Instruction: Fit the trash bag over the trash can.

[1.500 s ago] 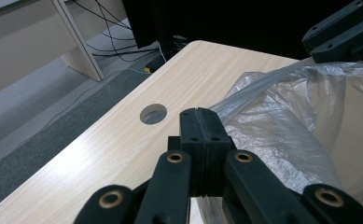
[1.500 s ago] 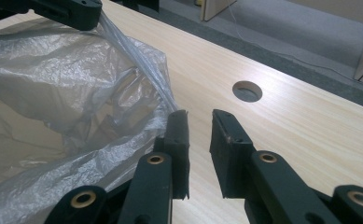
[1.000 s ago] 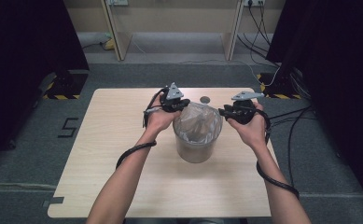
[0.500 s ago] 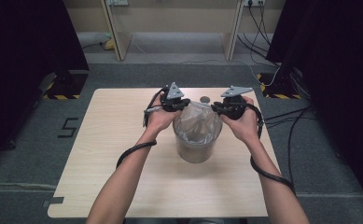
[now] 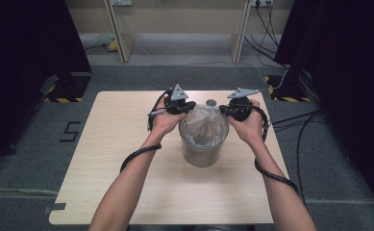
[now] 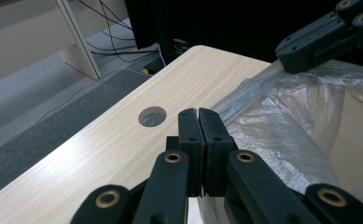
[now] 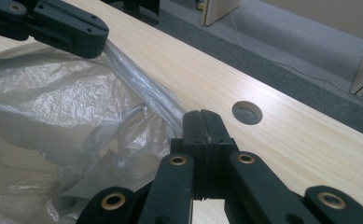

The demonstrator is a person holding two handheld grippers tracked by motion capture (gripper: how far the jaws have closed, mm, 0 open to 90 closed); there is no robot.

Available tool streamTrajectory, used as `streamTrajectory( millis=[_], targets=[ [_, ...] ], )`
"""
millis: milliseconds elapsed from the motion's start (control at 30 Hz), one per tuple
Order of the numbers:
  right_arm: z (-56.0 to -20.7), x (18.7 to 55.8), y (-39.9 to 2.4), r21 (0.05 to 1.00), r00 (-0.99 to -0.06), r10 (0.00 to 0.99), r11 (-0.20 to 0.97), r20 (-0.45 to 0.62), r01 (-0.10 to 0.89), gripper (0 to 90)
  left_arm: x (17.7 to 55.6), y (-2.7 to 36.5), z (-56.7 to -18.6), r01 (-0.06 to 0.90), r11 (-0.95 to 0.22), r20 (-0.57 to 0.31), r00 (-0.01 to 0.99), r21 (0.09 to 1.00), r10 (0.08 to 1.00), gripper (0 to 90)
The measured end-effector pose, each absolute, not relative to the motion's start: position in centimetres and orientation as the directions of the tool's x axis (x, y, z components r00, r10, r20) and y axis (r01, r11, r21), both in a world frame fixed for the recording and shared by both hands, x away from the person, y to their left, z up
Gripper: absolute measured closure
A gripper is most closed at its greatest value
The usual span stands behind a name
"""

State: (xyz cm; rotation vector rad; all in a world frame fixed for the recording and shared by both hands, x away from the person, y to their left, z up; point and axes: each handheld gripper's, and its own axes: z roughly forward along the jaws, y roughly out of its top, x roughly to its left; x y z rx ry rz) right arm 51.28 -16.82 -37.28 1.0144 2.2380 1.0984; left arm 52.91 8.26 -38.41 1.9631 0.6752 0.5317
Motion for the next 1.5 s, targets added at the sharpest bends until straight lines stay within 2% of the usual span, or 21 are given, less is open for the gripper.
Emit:
streamTrajectory(
  millis=[600, 733, 833, 1067, 1500],
  targets=[
    [-37.61, 52.08, -16.63, 0.792, -0.629, 0.775, 0.421, -0.061, 0.442, 90.0, 53.38, 8.17, -38.22, 0.339, -0.324, -0.017, 0.714, 0.883, 0.7, 90.0],
    [-37.58, 52.07, -16.53, 0.784, -0.632, 0.771, 0.437, -0.074, 0.442, 90.0, 53.7, 8.25, -38.28, 0.405, -0.263, -0.098, 0.682, 0.876, 0.725, 90.0],
    [-37.55, 52.08, -16.5, 0.78, -0.633, 0.77, 0.443, -0.078, 0.442, 90.0, 53.76, 8.32, -38.34, 0.422, -0.247, -0.118, 0.672, 0.872, 0.731, 90.0],
    [-37.38, 52.08, -16.3, 0.766, -0.644, 0.757, 0.477, -0.109, 0.431, 90.0, 53.86, 8.39, -38.42, 0.437, -0.234, -0.135, 0.663, 0.869, 0.737, 89.6],
    [-37.15, 51.74, -16.16, 0.737, -0.665, 0.732, 0.529, -0.145, 0.421, 90.0, 53.74, 8.66, -38.31, 0.427, -0.303, -0.085, 0.684, 0.852, 0.725, 86.3]
  ],
)
